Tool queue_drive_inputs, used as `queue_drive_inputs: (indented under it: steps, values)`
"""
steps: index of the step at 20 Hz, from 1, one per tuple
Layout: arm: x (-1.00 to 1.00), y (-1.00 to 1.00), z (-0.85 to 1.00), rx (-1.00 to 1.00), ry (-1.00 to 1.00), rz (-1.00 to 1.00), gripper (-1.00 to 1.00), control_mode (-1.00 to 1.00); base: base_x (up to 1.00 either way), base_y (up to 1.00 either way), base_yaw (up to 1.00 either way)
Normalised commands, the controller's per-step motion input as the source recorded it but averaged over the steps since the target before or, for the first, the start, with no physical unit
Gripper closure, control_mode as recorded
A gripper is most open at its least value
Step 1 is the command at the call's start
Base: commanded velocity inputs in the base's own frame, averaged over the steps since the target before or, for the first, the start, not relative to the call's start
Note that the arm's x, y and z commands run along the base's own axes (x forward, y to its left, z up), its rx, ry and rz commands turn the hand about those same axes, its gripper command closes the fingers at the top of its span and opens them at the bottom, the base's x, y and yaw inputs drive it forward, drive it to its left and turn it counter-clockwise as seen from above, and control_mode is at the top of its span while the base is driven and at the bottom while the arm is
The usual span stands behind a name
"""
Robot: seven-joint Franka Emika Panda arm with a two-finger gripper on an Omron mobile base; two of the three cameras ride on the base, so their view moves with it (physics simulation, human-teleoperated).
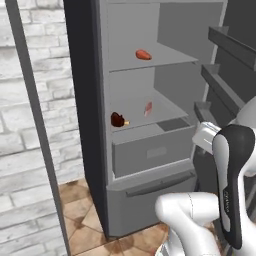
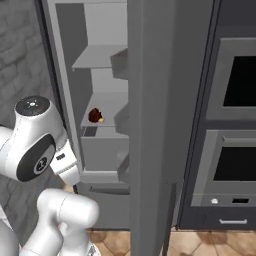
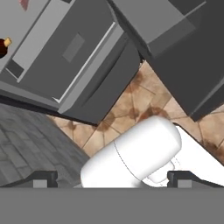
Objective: Gather the sweet potato and bell pepper from the fridge and place them on a tray on the dining counter. Then gather the steaks from the fridge and place them on the other tray.
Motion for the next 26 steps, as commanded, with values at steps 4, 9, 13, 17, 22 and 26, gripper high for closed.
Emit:
queue_drive_inputs:
  steps: [4, 9, 13, 17, 22, 26]
  values:
    - [0.0, 0.0, 0.0, 0.0, 0.0, 0.0, -1.0, 1.0, 0.45, 0.04, 0.13]
    - [0.0, 0.0, 0.0, 0.0, 0.0, 0.0, -1.0, 1.0, 0.42, 0.0, 0.13]
    - [0.0, 0.0, 0.0, 0.0, 0.0, 0.0, -1.0, 1.0, 0.29, 0.0, 0.13]
    - [0.0, 0.0, 0.0, 0.0, 0.0, 0.0, -1.0, 1.0, 0.32, 0.0, 0.14]
    - [0.0, 0.0, 0.0, 0.0, 0.0, 0.0, -1.0, 1.0, 0.36, 0.0, 0.14]
    - [0.0, 0.0, 0.0, 0.0, 0.0, 0.0, -1.0, 1.0, 0.34, 0.0, 0.14]
